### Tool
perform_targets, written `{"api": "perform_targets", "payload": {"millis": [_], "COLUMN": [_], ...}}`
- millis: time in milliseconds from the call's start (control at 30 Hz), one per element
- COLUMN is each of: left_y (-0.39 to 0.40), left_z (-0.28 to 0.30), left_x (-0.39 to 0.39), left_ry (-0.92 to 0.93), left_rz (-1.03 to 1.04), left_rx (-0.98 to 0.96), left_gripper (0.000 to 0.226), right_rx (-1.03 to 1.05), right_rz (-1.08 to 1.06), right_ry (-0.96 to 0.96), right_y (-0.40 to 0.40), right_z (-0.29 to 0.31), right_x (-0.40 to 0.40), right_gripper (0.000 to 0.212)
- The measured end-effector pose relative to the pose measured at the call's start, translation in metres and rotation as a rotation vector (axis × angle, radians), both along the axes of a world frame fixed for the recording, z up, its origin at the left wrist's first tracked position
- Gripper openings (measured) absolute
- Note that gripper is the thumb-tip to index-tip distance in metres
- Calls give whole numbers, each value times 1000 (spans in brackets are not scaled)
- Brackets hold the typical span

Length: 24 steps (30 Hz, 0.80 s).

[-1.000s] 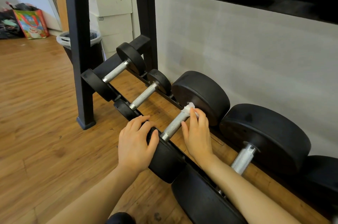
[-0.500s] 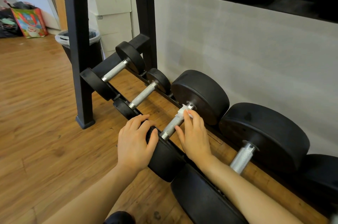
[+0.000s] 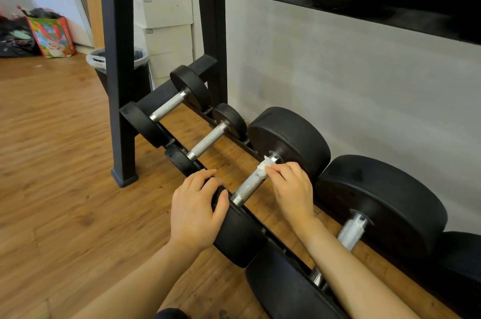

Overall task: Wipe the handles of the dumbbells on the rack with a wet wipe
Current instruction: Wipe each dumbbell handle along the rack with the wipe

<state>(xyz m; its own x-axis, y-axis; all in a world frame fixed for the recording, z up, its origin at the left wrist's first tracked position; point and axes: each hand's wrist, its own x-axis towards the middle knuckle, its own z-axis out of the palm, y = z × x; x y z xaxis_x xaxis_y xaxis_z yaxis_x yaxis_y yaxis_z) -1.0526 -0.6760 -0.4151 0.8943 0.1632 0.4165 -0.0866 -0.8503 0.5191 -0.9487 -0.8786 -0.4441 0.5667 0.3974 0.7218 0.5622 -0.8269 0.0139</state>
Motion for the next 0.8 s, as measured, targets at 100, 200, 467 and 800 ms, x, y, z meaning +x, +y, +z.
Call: {"api": "perform_targets", "payload": {"millis": [100,200,467,800], "left_y": [0,0,0,0], "left_z": [0,0,-1,-1], "left_x": [0,0,0,1], "left_ry": [8,11,3,12], "left_rz": [-1,-2,-2,2], "left_rx": [1,6,3,13], "left_gripper": [44,44,44,46], "right_rx": [60,310,510,318], "right_rz": [4,-14,-61,-51], "right_ry": [76,261,353,270], "right_y": [1,6,10,6], "right_z": [-4,-8,-6,-4], "right_x": [0,-4,-4,-3], "right_gripper": [23,17,21,26]}}
